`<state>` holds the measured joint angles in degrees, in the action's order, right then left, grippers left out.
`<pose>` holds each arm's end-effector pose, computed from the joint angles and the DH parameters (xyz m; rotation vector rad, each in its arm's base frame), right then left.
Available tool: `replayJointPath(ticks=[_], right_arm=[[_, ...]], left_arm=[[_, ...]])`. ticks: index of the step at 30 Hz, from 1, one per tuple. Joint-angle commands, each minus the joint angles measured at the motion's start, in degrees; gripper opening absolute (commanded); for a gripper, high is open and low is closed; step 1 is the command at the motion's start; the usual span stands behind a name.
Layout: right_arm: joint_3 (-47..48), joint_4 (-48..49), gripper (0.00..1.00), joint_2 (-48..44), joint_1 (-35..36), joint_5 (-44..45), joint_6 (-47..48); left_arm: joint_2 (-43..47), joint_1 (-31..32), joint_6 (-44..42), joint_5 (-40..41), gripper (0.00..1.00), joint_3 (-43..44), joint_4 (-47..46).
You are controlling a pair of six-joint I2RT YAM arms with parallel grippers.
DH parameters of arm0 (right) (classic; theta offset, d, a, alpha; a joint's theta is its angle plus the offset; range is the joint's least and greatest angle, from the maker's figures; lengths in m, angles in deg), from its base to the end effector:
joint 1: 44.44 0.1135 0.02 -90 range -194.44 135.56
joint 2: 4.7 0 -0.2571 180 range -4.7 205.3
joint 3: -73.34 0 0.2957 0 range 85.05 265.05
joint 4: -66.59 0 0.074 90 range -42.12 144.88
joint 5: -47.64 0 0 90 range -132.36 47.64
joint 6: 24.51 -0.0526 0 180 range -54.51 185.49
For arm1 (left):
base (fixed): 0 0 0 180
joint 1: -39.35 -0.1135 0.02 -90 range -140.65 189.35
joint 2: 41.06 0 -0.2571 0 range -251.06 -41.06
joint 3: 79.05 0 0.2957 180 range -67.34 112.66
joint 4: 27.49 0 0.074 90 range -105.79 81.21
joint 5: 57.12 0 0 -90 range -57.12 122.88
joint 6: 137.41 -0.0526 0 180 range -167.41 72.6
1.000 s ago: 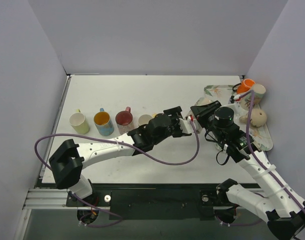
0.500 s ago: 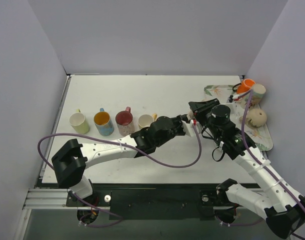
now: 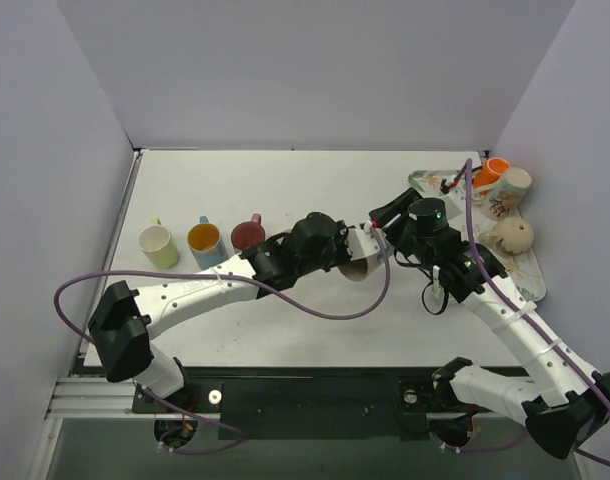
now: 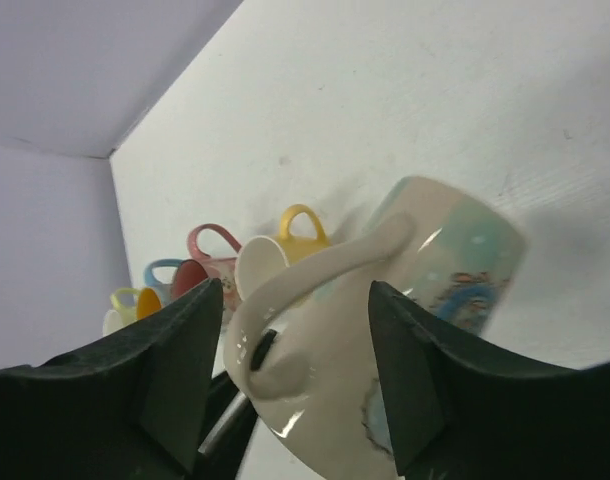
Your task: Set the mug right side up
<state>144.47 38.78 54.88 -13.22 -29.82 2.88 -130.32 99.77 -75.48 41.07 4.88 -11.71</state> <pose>0.2624 0.1457 0.3593 0.6814 1.8316 0.9207 0.2181 -0.3691 0.2977 1.2855 1.4564 -0.2373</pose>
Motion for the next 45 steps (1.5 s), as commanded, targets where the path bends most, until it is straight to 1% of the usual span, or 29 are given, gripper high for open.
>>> replayJointPath(ticks=[1,2,5,6,7,9,11,12,13,15,16,17,18,19,20,21,22,23,24,25,26,27,29,32,33,35,38,41,45], right_arm=[[3.69,-6.31,0.57,0.37,0.59,1.89,12.50],[3.77,-6.58,0.58,0.28,0.68,1.44,12.86],[3.51,-7.46,0.60,-0.15,1.12,0.83,15.23],[3.42,-7.54,0.60,-0.59,1.21,0.56,15.58],[3.25,-7.63,0.60,-0.77,1.21,0.47,16.20],[2.99,-7.81,0.60,-2.17,1.21,0.30,17.25],[2.55,-7.81,0.60,-3.05,1.21,0.30,18.48],[2.37,-7.98,0.66,-3.23,1.21,0.21,19.45],[2.28,-7.98,0.66,-3.76,1.21,0.30,19.72],[2.11,-8.33,0.71,-3.93,1.21,0.12,21.12],[2.11,-8.51,0.71,-3.85,1.12,0.12,22.17],[2.11,-8.69,0.73,-3.76,1.12,0.21,22.53],[1.93,-8.95,0.74,-3.59,0.95,0.30,23.40],[1.93,-9.04,0.74,-3.32,0.86,0.30,23.76],[1.84,-9.21,0.74,-3.15,0.77,0.56,24.46],[1.84,-9.30,0.74,-2.88,0.60,0.65,24.64],[1.58,-9.39,0.74,-2.71,0.59,0.74,25.25],[1.58,-9.48,0.74,-2.36,0.51,0.65,25.34],[1.40,-9.39,0.74,-2.44,0.51,0.65,25.78],[1.32,-9.39,0.74,-2.18,0.42,0.56,25.96],[1.40,-9.30,0.74,-2.00,0.42,0.65,26.57],[1.40,-9.30,0.74,-1.83,0.42,0.82,26.84],[1.40,-9.22,0.74,-1.74,0.24,1.17,27.62],[1.32,-9.22,0.74,-1.21,-0.28,1.44,28.24],[1.31,-9.30,0.74,-0.95,-0.37,1.18,28.50],[1.31,-9.21,0.74,-0.77,-0.64,1.09,29.12],[1.05,-9.22,0.74,-0.86,-1.42,1.00,29.30],[0.87,-9.22,0.74,-0.77,-2.13,0.82,29.39],[0.52,-9.39,0.74,-0.68,-3.27,0.91,29.30]], left_arm=[[4.88,-4.69,6.28,-2.03,0.00,6.08,19.80],[4.88,-5.31,6.80,-2.82,0.00,6.87,24.44],[5.67,-6.72,7.95,-4.93,0.00,7.23,32.47],[6.10,-7.33,8.04,-5.72,0.00,7.40,36.84],[6.54,-7.77,7.95,-6.07,0.00,7.49,39.23],[7.51,-9.18,7.25,-7.22,0.00,7.67,48.08],[8.74,-11.20,6.02,-7.92,0.00,7.93,54.77],[9.62,-13.55,5.23,-7.83,0.00,7.76,56.99],[10.06,-15.06,4.88,-7.49,0.00,7.49,60.23],[11.38,-21.11,2.86,-7.74,0.00,6.44,64.28],[11.99,-26.10,1.37,-7.83,0.00,6.26,65.61],[12.26,-30.41,0.57,-8.09,0.00,5.74,68.49],[12.96,-33.06,-1.35,-8.18,0.00,5.47,69.48],[13.22,-37.44,-3.11,-8.19,0.00,4.42,71.23],[14.10,-39.14,-4.34,-8.19,0.00,3.98,72.03],[14.54,-43.33,-6.62,-7.75,0.00,2.84,72.99],[14.98,-45.20,-7.42,-7.40,0.00,2.40,73.35],[14.99,-49.74,-9.78,-6.79,0.00,1.87,74.14],[14.72,-51.88,-10.94,-6.95,0.00,1.78,74.84],[14.46,-56.77,-13.82,-7.83,0.00,2.30,76.33],[13.59,-59.43,-15.15,-8.09,0.00,2.57,76.87],[13.06,-63.89,-17.08,-8.18,0.00,3.35,77.48],[9.73,-69.44,-19.55,-8.10,0.00,4.84,77.84],[5.33,-74.91,-21.05,-7.83,0.00,7.04,77.05],[2.97,-77.71,-22.10,-7.92,0.00,8.10,76.96],[-0.64,-81.49,-23.59,-9.93,0.00,9.68,77.31],[-4.52,-84.15,-24.31,-11.52,0.00,10.57,78.10],[-7.42,-84.77,-24.22,-10.83,0.00,9.69,77.31],[-10.23,-85.91,-22.37,-10.82,0.00,11.00,76.17]])
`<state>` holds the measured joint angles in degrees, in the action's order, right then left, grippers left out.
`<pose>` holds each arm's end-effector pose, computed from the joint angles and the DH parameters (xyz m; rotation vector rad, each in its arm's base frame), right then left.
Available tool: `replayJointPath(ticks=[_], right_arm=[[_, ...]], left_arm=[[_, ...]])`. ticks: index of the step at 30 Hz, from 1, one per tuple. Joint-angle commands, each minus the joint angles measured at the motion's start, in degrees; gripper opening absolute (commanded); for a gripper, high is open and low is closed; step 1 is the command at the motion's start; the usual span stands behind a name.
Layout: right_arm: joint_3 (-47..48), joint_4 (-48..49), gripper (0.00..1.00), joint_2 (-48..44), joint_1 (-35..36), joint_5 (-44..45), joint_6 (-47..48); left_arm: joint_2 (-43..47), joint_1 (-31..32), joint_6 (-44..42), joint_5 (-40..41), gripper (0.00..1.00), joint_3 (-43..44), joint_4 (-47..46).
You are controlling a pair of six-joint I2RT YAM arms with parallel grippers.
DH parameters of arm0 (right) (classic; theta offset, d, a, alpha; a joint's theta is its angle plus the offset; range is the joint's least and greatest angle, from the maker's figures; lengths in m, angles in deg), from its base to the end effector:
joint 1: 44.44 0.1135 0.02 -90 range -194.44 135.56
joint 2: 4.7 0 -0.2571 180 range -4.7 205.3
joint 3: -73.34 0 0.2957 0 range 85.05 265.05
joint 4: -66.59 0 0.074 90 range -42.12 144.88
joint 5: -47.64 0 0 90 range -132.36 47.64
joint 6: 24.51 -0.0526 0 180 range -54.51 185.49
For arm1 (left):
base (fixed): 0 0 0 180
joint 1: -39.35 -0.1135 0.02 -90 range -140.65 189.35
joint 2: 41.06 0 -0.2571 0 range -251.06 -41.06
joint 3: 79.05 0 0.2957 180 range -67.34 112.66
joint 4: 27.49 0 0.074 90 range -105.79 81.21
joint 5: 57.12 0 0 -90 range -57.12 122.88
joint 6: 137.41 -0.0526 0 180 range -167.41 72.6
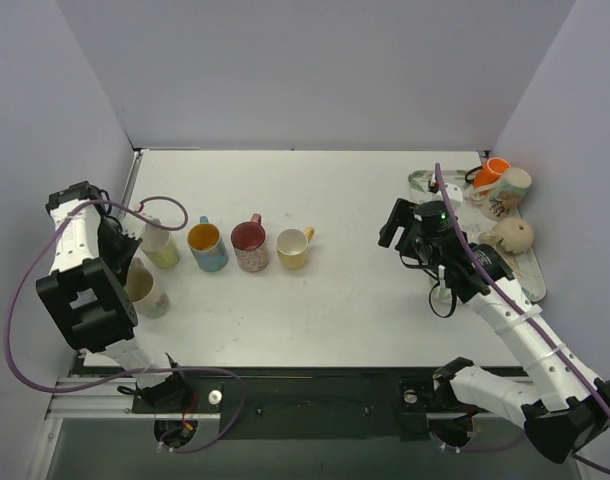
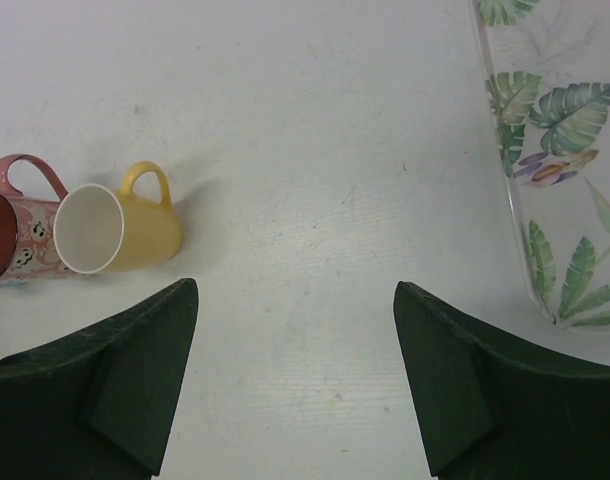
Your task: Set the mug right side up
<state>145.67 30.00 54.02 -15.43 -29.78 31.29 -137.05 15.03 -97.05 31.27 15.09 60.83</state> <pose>0.2586 0.1303 0.3539 0.2353 1.9825 0.5040 0.3123 0.1395 0.2331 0.6852 3.0508 -0.0379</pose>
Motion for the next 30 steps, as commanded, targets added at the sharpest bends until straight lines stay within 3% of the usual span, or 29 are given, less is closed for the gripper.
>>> replayJointPath(ticks=[1,2,4,6,11,16,21,23,26,27,30], right_arm=[[-0.94,-0.60,0.74,-0.01,-2.02,1.13,0.88],[-1.20,-0.69,0.76,-0.18,-2.64,1.39,0.71],[-1.99,-0.87,0.78,-0.62,-5.45,2.01,0.36],[-2.35,-1.65,0.78,-0.97,-8.53,6.29,-0.17],[-2.87,-2.71,0.78,0.16,-11.52,29.39,-0.87],[-3.14,-0.53,0.73,3.41,-19.41,32.51,-4.65],[-3.67,3.25,0.68,7.45,-24.09,34.18,-10.08],[-3.84,4.31,0.68,10.61,-26.28,34.97,-13.07],[-3.49,4.05,0.63,16.40,-28.57,37.69,-21.06],[-3.23,4.32,0.62,17.47,-28.84,37.52,-22.13],[-0.95,4.85,0.60,24.32,-31.74,35.32,-27.39]], left_arm=[[-3.86,-1.69,-0.45,-1.81,0.07,1.58,3.62],[-3.68,-1.87,-0.45,-2.17,0.16,1.94,3.71],[-2.81,-2.58,-0.54,-3.66,0.47,3.34,3.71],[-1.58,-2.84,-0.89,-5.24,0.55,4.92,3.98],[0.36,-2.84,-0.36,-9.02,0.62,10.63,6.34],[3.69,-2.58,3.49,-11.05,0.63,17.83,3.64],[11.49,-0.13,16.94,-17.46,0.65,21.63,-6.81],[16.15,4.08,21.68,-17.73,0.68,18.30,-14.36],[22.58,16.44,26.87,-13.53,0.74,8.84,-28.58],[24.86,21.10,27.32,-12.81,0.77,5.58,-30.81],[21.47,23.79,31.96,-17.61,0.77,8.26,-31.27]])
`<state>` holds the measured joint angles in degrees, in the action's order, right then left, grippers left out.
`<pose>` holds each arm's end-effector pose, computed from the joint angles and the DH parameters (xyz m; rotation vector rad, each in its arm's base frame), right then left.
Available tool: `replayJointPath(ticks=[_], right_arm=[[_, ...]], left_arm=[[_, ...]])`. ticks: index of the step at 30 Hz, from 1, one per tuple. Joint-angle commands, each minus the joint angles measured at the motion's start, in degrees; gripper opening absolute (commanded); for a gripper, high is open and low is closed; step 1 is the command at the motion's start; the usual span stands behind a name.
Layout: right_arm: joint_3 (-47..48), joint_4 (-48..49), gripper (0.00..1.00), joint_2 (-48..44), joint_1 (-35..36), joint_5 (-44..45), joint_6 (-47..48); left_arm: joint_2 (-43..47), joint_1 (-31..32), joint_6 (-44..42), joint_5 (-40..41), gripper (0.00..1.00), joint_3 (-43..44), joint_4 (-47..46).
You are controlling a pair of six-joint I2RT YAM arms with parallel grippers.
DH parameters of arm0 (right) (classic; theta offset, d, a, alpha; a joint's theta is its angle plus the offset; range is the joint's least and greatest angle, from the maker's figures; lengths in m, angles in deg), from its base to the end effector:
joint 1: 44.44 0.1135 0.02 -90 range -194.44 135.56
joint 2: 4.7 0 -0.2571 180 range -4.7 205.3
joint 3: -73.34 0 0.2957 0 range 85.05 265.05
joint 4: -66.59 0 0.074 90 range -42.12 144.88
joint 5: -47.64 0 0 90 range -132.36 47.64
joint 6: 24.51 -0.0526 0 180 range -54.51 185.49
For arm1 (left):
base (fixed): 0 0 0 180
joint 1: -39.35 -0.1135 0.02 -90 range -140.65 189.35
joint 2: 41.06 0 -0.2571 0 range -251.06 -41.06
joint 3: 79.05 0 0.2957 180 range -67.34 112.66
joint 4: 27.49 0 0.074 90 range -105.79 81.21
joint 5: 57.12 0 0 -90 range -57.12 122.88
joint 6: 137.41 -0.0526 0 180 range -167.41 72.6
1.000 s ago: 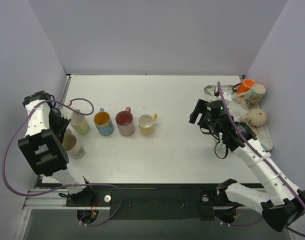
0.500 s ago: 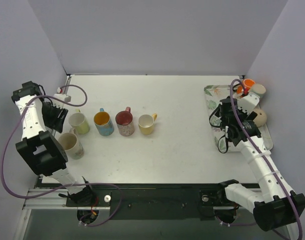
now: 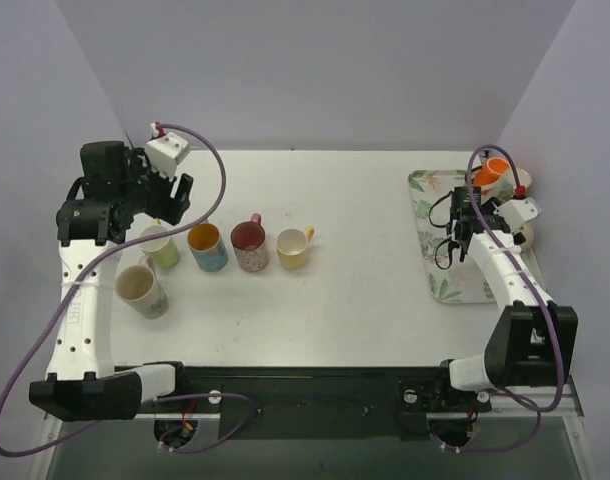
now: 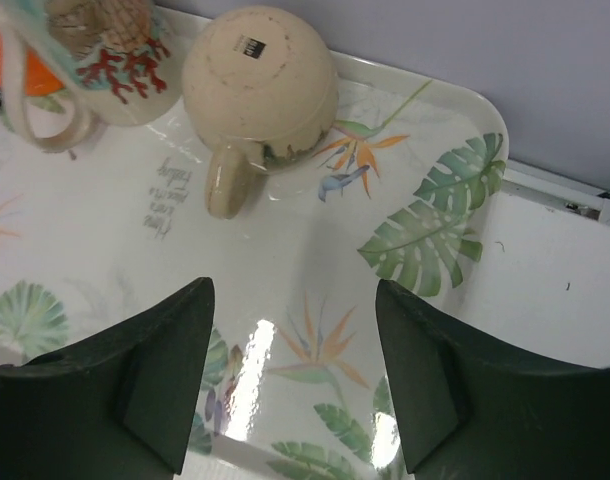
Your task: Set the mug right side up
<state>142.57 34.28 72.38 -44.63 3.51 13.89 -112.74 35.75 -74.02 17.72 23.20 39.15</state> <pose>0.3399 -0.0389 0.2524 1.2378 1.6415 -0.3626 0.2949 0.0048 0.4345 0.5768 2.0973 0.0089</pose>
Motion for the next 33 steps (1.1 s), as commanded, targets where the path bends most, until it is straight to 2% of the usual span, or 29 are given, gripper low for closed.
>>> replayJointPath(ticks=[1,5,10,13,19,22,28,33], right_arm=[[2.77,0.47,0.58,8.76,-3.41,1.69,-10.89],[6.46,0.12,0.54,15.01,-4.91,1.60,-12.65],[9.63,5.02,0.53,19.86,-5.79,0.72,-8.71],[10.77,8.64,0.54,22.23,-5.88,-4.63,-5.80],[13.93,3.29,0.56,27.06,-6.76,-3.15,-10.71],[13.50,5.13,0.53,27.68,-8.68,-5.60,-10.90],[17.01,0.74,0.53,30.41,-10.45,-7.19,-12.04],[20.00,1.79,0.40,33.22,-12.03,-10.62,-11.08]], left_arm=[[-3.37,5.50,9.55,-6.09,0.77,0.33,-10.46],[-3.64,9.39,10.62,-6.29,0.77,-1.51,-13.71],[-4.78,9.66,10.18,-6.99,0.77,-2.21,-14.07],[-5.66,9.66,10.09,-7.78,0.77,-2.39,-13.89],[-7.07,9.66,10.26,-8.40,0.77,-2.21,-14.25],[-7.42,9.66,9.82,-9.27,0.77,-2.04,-13.72],[-7.51,9.66,10.09,-10.07,0.76,-1.77,-13.72],[-7.51,9.66,9.91,-10.59,0.76,-1.77,-13.36]])
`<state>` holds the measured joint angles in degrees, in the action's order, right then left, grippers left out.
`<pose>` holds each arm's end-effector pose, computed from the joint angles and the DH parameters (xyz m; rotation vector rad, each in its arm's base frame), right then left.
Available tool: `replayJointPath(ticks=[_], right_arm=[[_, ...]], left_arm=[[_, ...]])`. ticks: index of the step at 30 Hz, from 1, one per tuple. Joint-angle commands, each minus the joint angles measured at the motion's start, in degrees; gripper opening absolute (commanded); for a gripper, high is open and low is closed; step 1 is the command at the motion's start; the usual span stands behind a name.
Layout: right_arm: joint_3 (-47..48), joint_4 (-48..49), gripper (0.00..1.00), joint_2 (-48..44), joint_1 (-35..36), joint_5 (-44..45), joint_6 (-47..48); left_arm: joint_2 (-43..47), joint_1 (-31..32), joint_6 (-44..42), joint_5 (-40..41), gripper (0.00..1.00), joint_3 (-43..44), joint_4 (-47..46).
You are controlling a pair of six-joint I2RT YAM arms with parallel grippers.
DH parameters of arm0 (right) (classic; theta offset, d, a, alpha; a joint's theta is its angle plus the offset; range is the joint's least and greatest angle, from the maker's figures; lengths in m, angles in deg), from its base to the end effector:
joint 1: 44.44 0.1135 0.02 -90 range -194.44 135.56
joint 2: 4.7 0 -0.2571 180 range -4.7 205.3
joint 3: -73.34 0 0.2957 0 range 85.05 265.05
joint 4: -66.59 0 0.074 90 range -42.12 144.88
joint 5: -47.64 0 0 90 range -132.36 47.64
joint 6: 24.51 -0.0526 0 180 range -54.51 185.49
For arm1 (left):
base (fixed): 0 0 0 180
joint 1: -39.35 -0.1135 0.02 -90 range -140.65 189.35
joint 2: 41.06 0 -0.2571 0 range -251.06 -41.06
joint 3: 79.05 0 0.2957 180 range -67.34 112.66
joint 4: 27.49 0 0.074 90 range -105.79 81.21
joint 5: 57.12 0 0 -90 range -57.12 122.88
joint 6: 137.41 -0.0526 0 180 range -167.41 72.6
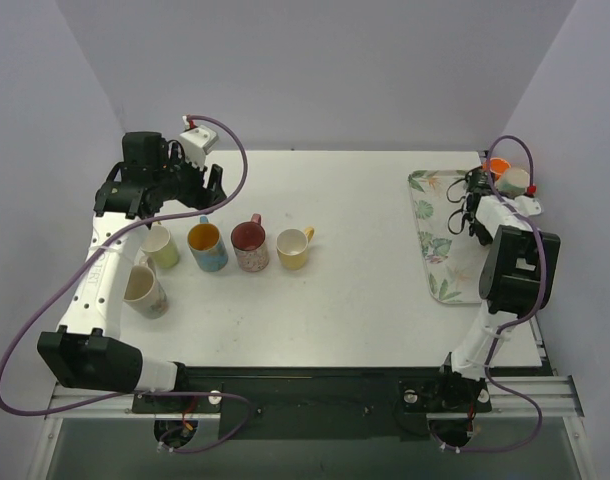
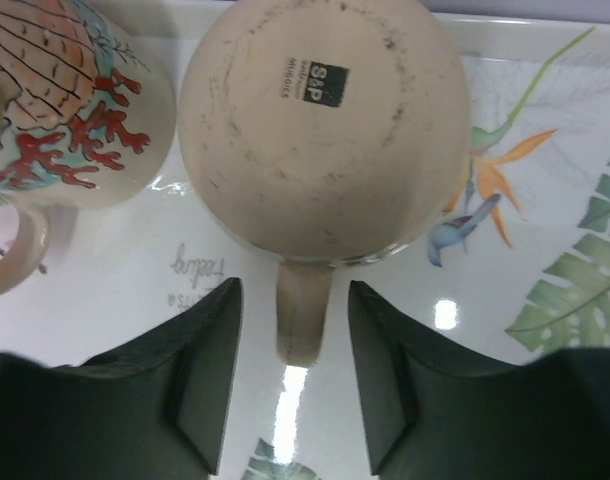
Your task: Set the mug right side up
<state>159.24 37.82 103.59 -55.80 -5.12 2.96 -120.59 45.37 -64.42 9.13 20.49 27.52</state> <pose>0.4317 -0.1192 0.1547 1.5632 1.6348 -0.3406 0.3470 -0.0579 0.3974 0.6536 2.0403 -0.3396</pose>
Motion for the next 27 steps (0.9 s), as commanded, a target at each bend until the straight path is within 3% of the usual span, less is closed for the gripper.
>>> replayJointPath(ticks=[1,4,9,15,20,27], right_arm=[[4.02,-1.75,0.38,2.71,-0.86,-2.86,0.64],[4.12,-1.40,0.00,2.72,-0.86,-3.83,2.05],[-2.10,3.34,0.00,-3.32,-0.86,-9.80,6.00],[-13.18,9.94,0.00,-17.92,-0.25,-27.90,11.01],[-21.18,10.38,0.00,-32.67,2.39,-35.63,12.78],[-22.34,8.71,0.00,-45.44,11.00,-41.52,12.08]], left_arm=[[0.34,0.04,0.23,-2.18,0.76,0.85,-1.82],[0.34,0.04,0.23,-2.27,0.76,0.85,-1.83],[0.34,0.13,-0.47,-4.81,0.76,0.59,-0.86],[1.21,3.02,-4.77,-8.68,0.79,-0.91,1.25],[3.15,8.74,-7.16,-12.89,0.82,-4.86,-0.41],[9.02,21.56,-5.57,-10.53,0.86,-13.54,-11.30]])
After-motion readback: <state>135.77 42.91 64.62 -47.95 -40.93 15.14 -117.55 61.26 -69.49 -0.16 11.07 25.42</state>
